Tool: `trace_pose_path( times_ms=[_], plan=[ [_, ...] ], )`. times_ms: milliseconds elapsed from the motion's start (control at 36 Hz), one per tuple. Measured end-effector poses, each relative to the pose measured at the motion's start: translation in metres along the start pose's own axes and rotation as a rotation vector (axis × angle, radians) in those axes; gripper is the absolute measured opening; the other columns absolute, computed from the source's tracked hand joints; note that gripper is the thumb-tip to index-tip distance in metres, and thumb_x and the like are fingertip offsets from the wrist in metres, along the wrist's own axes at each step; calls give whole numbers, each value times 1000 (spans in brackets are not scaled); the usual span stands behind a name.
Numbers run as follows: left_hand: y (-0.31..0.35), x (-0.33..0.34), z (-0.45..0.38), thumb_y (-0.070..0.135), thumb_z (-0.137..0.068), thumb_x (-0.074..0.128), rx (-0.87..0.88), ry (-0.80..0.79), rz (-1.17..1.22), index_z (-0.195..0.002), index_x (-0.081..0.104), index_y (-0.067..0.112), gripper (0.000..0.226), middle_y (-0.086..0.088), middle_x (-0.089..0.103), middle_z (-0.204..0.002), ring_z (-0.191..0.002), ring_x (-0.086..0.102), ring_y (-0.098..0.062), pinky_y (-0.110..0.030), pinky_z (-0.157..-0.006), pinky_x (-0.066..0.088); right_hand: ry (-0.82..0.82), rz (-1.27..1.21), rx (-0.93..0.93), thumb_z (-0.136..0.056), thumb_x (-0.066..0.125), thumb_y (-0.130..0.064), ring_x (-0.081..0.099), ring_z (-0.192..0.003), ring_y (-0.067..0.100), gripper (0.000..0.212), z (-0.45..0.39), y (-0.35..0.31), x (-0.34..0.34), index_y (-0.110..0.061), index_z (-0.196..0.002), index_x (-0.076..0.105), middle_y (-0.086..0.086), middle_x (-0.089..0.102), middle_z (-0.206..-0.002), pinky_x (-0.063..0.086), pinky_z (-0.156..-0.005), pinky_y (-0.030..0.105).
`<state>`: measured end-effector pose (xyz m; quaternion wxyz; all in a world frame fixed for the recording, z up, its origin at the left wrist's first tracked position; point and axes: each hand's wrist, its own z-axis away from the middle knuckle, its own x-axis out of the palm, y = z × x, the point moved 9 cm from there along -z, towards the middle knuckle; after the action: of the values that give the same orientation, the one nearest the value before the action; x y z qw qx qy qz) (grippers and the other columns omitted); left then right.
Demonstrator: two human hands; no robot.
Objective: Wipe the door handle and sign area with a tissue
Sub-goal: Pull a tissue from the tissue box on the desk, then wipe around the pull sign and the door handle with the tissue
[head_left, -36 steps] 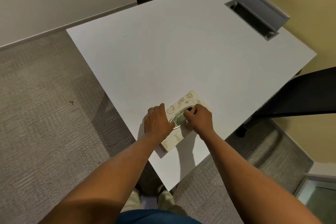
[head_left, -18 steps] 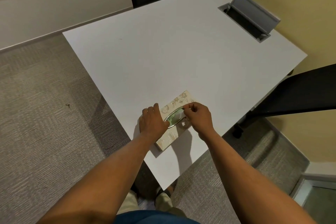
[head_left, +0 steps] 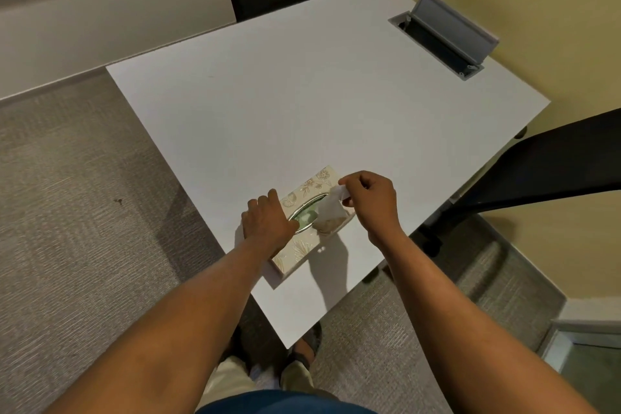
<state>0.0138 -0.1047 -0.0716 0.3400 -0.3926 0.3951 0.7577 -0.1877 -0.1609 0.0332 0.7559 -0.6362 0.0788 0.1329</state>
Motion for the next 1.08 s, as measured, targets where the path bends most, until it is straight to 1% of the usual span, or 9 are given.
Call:
trace_pose_path(
  times_ms=[222, 389, 500, 694, 806, 861, 917, 1028, 1083],
  plan=[
    [6, -1, 2, 41, -84, 71, 30, -8, 126, -148, 36, 11, 79, -14, 52, -140, -137, 37, -35, -48, -104, 43, -40, -51, -6, -86, 53, -11, 66, -64, 6, 26, -4, -9, -21, -15, -75, 76, -3, 73, -75, 53, -60, 23],
    [30, -20, 6, 39, -88, 71, 183, 95, 235, -154, 37, 15, 79, -7, 42, -157, -154, 16, -32, -48, -119, 26, -30, -77, -5, -88, 51, -11, 67, -71, 13, 27, 0, -17, -38, -14, -76, 75, 2, 73, -80, 57, -65, 28],
    [70, -38, 14, 31, -87, 72, 365, 115, 389, -147, 50, 18, 65, 0, 50, -150, -144, 35, -19, -23, -105, 34, 4, -106, -19, -88, 51, -13, 68, -74, 15, 27, 3, -28, -54, -15, -78, 76, 0, 73, -81, 58, -66, 28],
    [136, -43, 41, 40, -81, 66, 572, -112, 570, -143, 54, 28, 64, 9, 59, -138, -121, 58, -10, -33, -99, 51, 115, -157, -17, -90, 52, -15, 72, -76, 13, 28, 12, -43, -80, -21, -79, 77, -5, 75, -83, 61, -70, 29],
    [159, -40, 51, 45, -84, 66, 598, -256, 632, -144, 47, 37, 63, 18, 60, -122, -108, 59, 3, -18, -83, 49, 201, -196, -9, -92, 53, -13, 73, -79, 17, 28, 23, -49, -96, -19, -80, 78, -4, 76, -85, 62, -72, 32],
    [169, -41, 55, 44, -88, 68, 611, -282, 652, -144, 47, 36, 59, 20, 59, -119, -105, 60, 2, -14, -78, 46, 243, -217, -4, -93, 52, -11, 73, -78, 17, 28, 31, -51, -104, -17, -80, 77, -2, 76, -83, 61, -70, 29],
    [180, -44, 58, 40, -93, 67, 644, -268, 647, -140, 53, 32, 50, 17, 63, -119, -101, 63, -5, -17, -78, 49, 302, -227, 1, -94, 51, -9, 73, -79, 18, 30, 39, -53, -114, -16, -79, 77, -1, 75, -83, 60, -68, 27],
    [202, -51, 68, 29, -100, 59, 702, -275, 647, -126, 67, 22, 28, 1, 73, -111, -99, 69, -20, -44, -91, 59, 440, -201, -8, -95, 52, -10, 72, -85, 22, 30, 61, -53, -137, -18, -81, 77, 1, 75, -92, 62, -73, 32],
    [213, -54, 76, 29, -102, 57, 739, -278, 639, -121, 69, 19, 25, -1, 74, -104, -95, 70, -21, -47, -90, 60, 506, -152, -14, -94, 52, -12, 72, -88, 21, 28, 76, -52, -150, -20, -85, 77, 0, 75, -95, 62, -76, 33]
  ],
)
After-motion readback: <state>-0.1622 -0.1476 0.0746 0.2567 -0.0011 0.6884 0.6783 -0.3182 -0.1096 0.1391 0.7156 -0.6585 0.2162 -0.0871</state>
